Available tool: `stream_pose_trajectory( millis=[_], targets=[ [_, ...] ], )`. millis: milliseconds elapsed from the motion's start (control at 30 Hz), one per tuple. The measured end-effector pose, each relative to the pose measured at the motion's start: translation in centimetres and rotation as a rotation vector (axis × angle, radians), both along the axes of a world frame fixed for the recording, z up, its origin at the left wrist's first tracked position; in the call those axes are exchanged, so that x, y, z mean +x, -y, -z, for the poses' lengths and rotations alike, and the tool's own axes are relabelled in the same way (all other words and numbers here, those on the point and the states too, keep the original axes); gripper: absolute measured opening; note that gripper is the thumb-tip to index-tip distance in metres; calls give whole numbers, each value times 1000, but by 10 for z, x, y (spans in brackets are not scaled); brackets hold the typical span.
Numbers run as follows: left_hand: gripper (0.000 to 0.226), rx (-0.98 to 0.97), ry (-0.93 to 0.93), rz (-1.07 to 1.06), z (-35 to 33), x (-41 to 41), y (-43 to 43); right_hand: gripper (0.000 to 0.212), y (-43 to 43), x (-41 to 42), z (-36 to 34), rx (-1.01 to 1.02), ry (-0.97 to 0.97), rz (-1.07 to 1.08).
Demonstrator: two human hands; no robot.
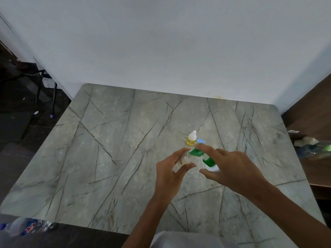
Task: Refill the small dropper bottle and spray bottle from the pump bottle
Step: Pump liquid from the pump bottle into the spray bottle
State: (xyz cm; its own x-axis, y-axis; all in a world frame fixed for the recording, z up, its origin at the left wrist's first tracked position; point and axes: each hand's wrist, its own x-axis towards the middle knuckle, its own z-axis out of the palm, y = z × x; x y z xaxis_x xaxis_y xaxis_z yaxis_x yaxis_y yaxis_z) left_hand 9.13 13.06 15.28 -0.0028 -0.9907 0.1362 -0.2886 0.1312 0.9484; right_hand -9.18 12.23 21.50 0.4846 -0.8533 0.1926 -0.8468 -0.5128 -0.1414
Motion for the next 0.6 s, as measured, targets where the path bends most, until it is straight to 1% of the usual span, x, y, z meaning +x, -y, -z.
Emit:
stream_pose_trajectory(
  millis=[167, 300, 467, 600],
  targets=[
    [40, 9, 11, 7, 2, 0, 0, 74, 1, 0, 3, 23, 47, 4],
    [40, 17, 16, 14, 3, -2, -1, 70, 2, 1, 2, 27, 37, -2],
    [41, 33, 0, 12, 4, -1, 1, 78, 3, 1, -2, 21, -42, 18],
    [41, 35, -7, 6, 5, -1, 2, 85, 2, 0, 0, 27, -38, 23]
  ],
)
